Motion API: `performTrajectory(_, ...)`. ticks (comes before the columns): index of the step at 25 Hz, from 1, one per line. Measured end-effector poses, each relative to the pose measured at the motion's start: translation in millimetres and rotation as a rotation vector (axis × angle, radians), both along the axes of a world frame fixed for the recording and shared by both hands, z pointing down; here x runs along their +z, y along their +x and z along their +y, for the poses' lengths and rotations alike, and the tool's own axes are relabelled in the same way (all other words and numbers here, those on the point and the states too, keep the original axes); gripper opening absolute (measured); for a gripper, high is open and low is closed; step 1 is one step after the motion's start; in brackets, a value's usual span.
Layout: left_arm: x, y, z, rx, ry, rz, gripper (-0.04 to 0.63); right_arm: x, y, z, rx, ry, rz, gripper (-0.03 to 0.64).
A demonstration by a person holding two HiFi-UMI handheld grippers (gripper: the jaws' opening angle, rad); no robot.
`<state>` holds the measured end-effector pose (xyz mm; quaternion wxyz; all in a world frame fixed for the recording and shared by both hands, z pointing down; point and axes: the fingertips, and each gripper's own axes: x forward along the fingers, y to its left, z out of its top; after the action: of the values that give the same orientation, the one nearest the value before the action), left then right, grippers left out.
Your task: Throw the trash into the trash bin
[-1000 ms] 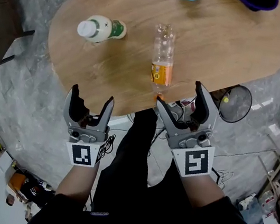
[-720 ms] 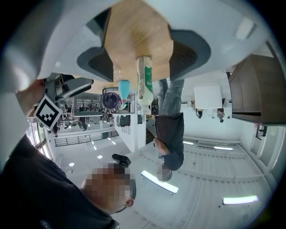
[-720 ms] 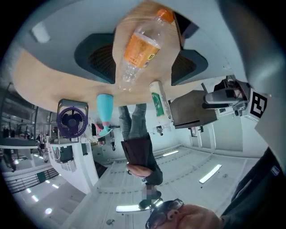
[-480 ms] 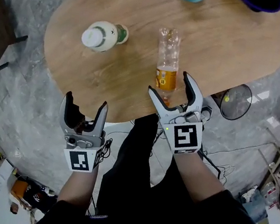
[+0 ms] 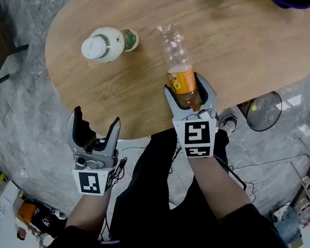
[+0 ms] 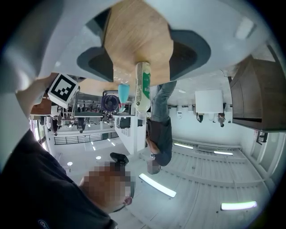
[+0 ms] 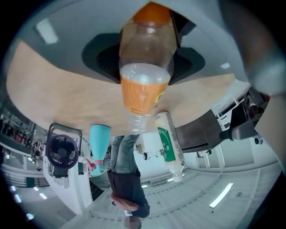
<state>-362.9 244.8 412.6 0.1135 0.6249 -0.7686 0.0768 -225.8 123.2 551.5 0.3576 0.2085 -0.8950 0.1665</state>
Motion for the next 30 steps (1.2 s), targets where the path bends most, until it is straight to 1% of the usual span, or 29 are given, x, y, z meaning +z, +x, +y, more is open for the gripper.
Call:
performTrajectory(1,-1,2,-2,0.003,0.002,-0.004,0.399,-1,0,-1,-0.004,-0.005,-0.008,0.339)
performTrajectory(5,1,6,-4,0.015,-0.008,-0.011,0.399,-12,-2,1,-0.032,-0.026,-0.077,0.336)
performTrajectory(7,1,11,-8,0.02,-0.008,-0.01,0.399,-21,2,0,-0.035,-0.014,-0.103,0.334)
performTrajectory(9,1,24,-14,0.037,-0.018,-0.012,0.399,-38,13,-9,-0.034,0.017,-0.143,0.334)
performTrajectory(11,-3,40,-24,0.055,-0.015,-0.024,0.399,-66,23,-22,-0.028,0.071,-0.228,0.336)
performTrajectory(12,-7,47,-32,0.064,-0.004,-0.035,0.399,-83,28,-29,-0.006,0.09,-0.283,0.335)
performTrajectory(14,-14,59,-47,0.08,0.015,-0.054,0.399,-112,42,-38,0.062,0.083,-0.365,0.336)
performTrajectory(17,-24,81,-68,0.105,0.034,-0.064,0.399,-139,73,-43,0.104,0.049,-0.393,0.336)
performTrajectory(19,-31,101,-87,0.128,0.05,-0.066,0.399,-153,97,-50,0.125,0.043,-0.414,0.336)
performTrajectory(22,-38,142,-117,0.179,0.062,-0.069,0.399,-169,143,-65,0.174,0.05,-0.438,0.336)
performTrajectory(26,-45,202,-151,0.241,0.074,-0.063,0.399,-184,213,-87,0.238,0.075,-0.447,0.336)
performTrajectory(30,-47,261,-182,0.328,0.08,-0.064,0.399,-198,280,-101,0.296,0.115,-0.508,0.336)
